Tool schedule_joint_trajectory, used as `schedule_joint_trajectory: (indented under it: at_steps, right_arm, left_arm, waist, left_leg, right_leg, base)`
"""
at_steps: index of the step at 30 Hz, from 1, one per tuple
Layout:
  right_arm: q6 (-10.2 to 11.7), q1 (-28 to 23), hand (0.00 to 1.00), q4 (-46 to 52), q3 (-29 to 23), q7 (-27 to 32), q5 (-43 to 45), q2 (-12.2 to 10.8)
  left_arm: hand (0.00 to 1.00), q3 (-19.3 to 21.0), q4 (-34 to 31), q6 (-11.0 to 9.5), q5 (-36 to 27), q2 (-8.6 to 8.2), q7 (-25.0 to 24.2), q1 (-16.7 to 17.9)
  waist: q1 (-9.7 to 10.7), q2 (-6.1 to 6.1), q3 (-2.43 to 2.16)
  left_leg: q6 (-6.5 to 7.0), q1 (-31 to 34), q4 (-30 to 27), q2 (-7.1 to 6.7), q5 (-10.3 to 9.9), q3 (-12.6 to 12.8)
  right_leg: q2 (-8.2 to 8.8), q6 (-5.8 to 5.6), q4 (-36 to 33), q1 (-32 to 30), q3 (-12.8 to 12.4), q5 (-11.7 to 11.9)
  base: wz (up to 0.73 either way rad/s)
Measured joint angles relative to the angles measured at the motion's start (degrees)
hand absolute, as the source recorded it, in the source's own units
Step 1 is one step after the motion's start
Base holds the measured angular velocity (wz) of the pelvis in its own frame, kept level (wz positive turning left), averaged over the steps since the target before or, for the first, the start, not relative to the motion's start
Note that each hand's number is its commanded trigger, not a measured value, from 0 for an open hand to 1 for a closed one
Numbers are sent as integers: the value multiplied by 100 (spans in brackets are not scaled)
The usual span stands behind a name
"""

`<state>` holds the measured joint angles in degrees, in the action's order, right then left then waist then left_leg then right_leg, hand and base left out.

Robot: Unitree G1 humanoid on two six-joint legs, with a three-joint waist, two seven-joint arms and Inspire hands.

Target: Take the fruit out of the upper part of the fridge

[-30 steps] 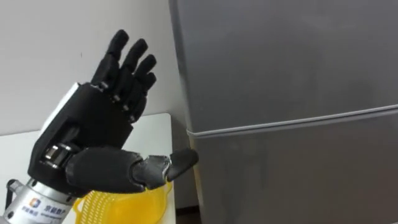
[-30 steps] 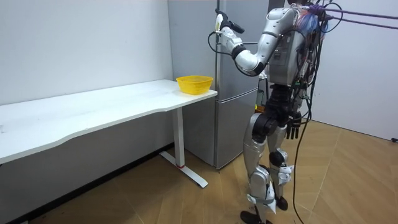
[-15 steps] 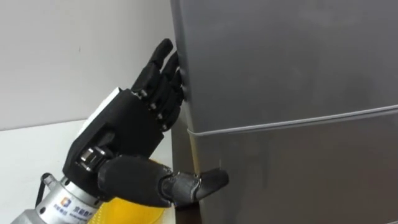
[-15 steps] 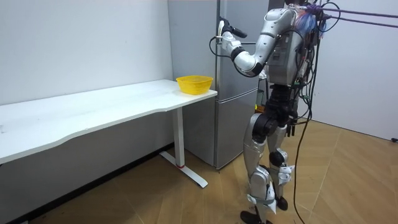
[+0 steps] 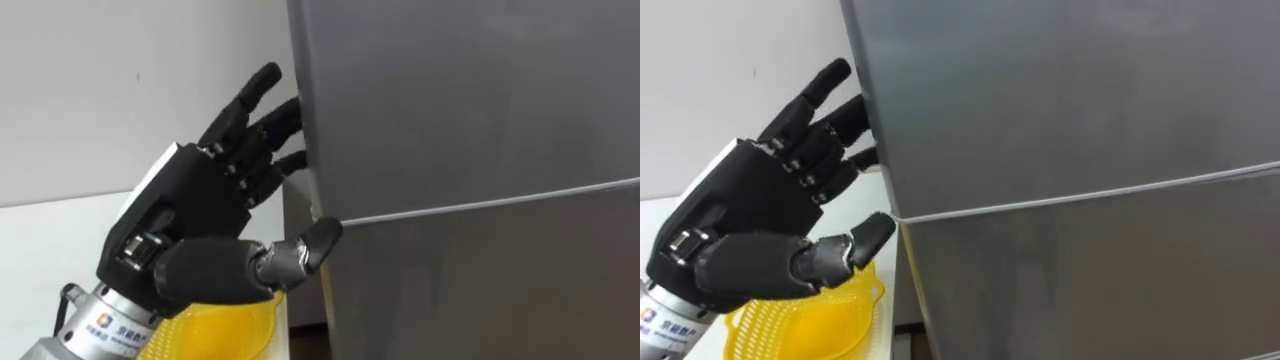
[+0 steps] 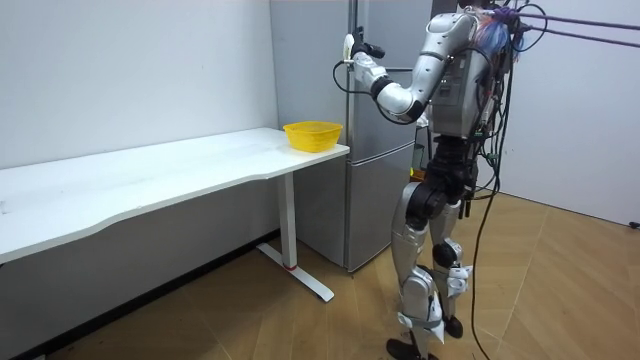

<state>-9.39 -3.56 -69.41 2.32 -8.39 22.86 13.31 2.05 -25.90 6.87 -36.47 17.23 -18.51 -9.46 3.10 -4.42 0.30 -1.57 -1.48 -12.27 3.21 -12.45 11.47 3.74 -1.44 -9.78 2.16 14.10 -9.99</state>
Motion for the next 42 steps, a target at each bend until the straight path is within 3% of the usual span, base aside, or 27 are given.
schedule_joint_trajectory:
  at_steps: [7, 10, 14, 15, 16, 17, 30, 36, 42]
  right_arm:
    - [2, 26, 0, 0, 52, -48, 0, 6]
    - [0, 21, 0, -1, 54, -50, 0, 7]
    - [11, 25, 0, 2, 55, -49, -1, 7]
    - [11, 25, 0, 2, 55, -49, -1, 7]
    - [11, 25, 0, 2, 55, -49, -1, 7]
    - [11, 25, 0, 2, 55, -49, -1, 7]
    - [64, 27, 0, 1, 54, -98, -3, 48]
    - [123, 32, 0, 0, 53, -122, -4, 94]
    - [190, 37, 0, 1, 53, -253, -9, 187]
  left_arm:
    - [98, -105, 4, -73, -11, -3, -33, -14]
    - [89, -186, 4, -72, -53, 34, -287, -7]
    - [68, -240, 4, -77, -134, 34, -347, -8]
    - [49, -255, 4, -77, -149, 34, -374, -8]
    - [14, -266, 4, -77, -158, 34, -410, -8]
    - [0, -269, 4, -77, -161, 34, -428, -8]
    - [0, -354, 3, -76, -212, 58, -743, -9]
    - [0, -373, -1, -96, -263, 69, -1005, -11]
    - [0, -659, -126, -111, -463, 144, -1055, -15]
  waist:
    - [1, 2, -1]
    - [-24, 16, 3]
    - [-25, 21, -1]
    - [-25, 22, -1]
    - [-24, 22, -1]
    - [-24, 22, -1]
    - [-13, 22, -2]
    - [-13, -1, -27]
    - [26, -23, -45]
  left_leg:
    - [0, 1, 1, -2, 0, 2]
    - [0, 6, 1, -1, 0, 2]
    - [10, 3, -8, -5, 6, 2]
    - [21, 3, -8, -6, 12, 2]
    - [24, 2, -11, -6, 15, 2]
    - [26, 2, -13, -6, 16, 2]
    - [44, 24, -71, -6, 26, 7]
    - [44, 29, -85, -5, 26, 9]
    - [52, 54, -85, -8, 31, 20]
  right_leg:
    - [4, -1, 1, 5, 9, 0]
    - [6, -1, -4, 6, 14, 0]
    - [12, -6, -16, 9, 12, 3]
    - [14, -8, -18, 9, 12, 4]
    - [14, -8, -21, 9, 11, 5]
    - [14, -8, -23, 9, 11, 5]
    - [35, -8, -82, -11, 22, 5]
    - [35, -8, -85, -6, 26, 5]
    - [41, -13, -75, -3, 38, 8]
  base:
    - [0]
    - [3]
    - [0]
    - [0]
    - [0]
    - [0]
    - [0]
    - [0]
    - [2]
